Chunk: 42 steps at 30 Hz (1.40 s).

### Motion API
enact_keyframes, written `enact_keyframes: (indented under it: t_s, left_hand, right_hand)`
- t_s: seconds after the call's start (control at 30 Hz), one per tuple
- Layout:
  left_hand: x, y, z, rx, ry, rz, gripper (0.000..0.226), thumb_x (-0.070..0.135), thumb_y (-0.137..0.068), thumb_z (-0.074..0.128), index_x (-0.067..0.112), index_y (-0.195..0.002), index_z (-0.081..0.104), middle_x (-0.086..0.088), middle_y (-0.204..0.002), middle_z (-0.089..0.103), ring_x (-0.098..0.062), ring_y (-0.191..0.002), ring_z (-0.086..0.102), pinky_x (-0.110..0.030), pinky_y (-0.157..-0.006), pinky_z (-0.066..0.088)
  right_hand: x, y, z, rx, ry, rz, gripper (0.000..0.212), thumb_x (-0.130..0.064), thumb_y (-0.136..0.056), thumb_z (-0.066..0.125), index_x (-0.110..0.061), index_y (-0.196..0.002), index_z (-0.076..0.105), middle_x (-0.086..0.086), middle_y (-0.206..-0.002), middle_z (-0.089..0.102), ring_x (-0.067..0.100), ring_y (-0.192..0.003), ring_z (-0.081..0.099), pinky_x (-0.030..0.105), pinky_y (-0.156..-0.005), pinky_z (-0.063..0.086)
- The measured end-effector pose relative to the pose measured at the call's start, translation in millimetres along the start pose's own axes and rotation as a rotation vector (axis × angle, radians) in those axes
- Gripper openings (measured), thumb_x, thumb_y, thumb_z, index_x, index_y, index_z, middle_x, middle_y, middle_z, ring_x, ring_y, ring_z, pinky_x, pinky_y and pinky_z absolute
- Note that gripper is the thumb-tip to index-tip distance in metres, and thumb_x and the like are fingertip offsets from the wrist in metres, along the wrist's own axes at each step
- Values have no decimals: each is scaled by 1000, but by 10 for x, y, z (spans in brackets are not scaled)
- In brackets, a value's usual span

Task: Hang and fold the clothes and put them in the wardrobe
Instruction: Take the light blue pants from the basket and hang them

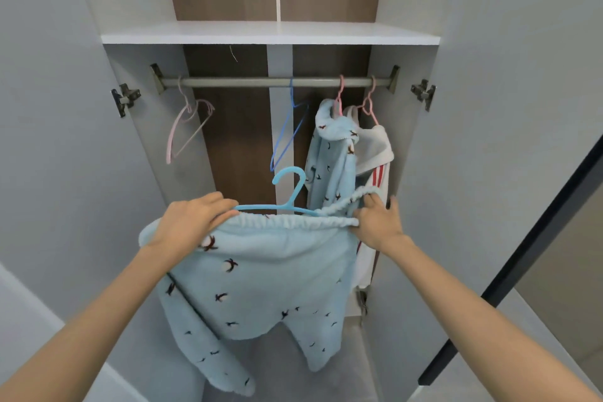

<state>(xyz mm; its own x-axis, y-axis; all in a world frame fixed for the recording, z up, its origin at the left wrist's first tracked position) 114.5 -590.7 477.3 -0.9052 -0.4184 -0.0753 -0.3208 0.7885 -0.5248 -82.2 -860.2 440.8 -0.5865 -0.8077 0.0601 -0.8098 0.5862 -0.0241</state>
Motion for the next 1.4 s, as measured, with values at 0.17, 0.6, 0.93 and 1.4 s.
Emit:
enact_keyframes:
  t_s: [0.17, 0.6, 0.93, 1.4]
  left_hand:
    - [159, -78, 148, 96, -41, -98, 55, 50, -99, 17, 22, -88, 62, 2, -72, 51, -22, -45, 56, -23, -32, 33]
    - [252, -205, -8, 350, 267, -242, 37, 42, -96, 36, 19, -95, 65, 11, -80, 52, -9, -68, 49, -28, -49, 41]
    - [120, -216, -155, 377, 386, -175, 37, 41, -96, 40, 15, -99, 67, 11, -83, 56, -5, -71, 47, -23, -62, 41]
    - [-144, -25, -126, 221, 618, -208, 23, 31, -92, 57, 53, -85, 59, 31, -92, 61, 6, -82, 57, -15, -72, 42]
  right_hand:
    - [-248, 24, -299, 256, 93, -151, 32, -21, -88, 48, -15, -118, 61, 11, -138, 42, 30, -137, 24, 49, -116, 3]
    - [-137, -109, -669, 755, -674, -169, 27, -14, -78, 74, -13, -90, 50, 13, -158, 3, 32, -145, 0, 33, -107, 14]
    - [60, -240, -515, 584, -1067, -10, 72, -26, -70, 84, -20, -109, 25, 11, -112, 52, 23, -97, 55, 28, -79, 43]
    - [287, -201, -532, 735, -726, -149, 79, -46, -50, 89, -15, -95, 32, 3, -99, 30, 16, -91, 32, 36, -75, 43]
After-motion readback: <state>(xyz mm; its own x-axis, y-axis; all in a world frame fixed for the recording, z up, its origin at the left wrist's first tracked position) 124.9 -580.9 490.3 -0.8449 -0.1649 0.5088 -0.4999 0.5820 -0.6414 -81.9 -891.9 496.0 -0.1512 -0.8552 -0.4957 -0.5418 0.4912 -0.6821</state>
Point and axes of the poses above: each hand's wrist, its own y-axis away from the middle knuckle, its own z-axis out of the palm, x = y × z, the point moved 1 cm from there along -y, towards the middle knuckle
